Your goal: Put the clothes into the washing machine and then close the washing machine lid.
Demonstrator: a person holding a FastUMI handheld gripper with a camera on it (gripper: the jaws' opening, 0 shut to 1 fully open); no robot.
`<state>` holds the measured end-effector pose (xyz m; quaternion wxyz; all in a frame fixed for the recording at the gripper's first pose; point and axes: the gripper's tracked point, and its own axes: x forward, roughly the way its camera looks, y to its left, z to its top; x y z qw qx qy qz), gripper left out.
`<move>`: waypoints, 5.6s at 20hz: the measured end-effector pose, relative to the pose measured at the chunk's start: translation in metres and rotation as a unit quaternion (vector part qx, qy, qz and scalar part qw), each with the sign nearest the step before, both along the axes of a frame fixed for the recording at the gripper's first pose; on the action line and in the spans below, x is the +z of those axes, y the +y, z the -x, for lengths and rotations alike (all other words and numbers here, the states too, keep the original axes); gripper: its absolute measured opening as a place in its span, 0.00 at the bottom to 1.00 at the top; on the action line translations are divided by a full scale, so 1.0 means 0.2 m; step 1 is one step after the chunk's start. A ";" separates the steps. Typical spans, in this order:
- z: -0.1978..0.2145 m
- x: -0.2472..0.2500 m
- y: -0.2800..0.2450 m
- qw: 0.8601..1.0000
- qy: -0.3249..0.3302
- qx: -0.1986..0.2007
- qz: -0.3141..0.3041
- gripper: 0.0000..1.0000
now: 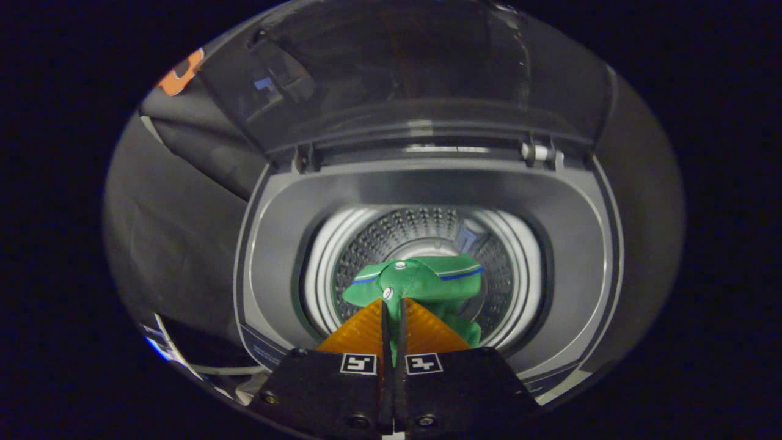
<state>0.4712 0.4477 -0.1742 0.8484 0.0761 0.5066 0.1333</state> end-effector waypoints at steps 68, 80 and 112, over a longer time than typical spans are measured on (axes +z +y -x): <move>-0.67 1.69 -0.09 0.948 -0.304 -0.087 0.036 0.99; -0.77 1.44 -0.09 0.965 -0.238 -0.090 0.067 1.00; -0.16 1.17 -0.09 0.939 -0.338 -0.039 0.057 1.00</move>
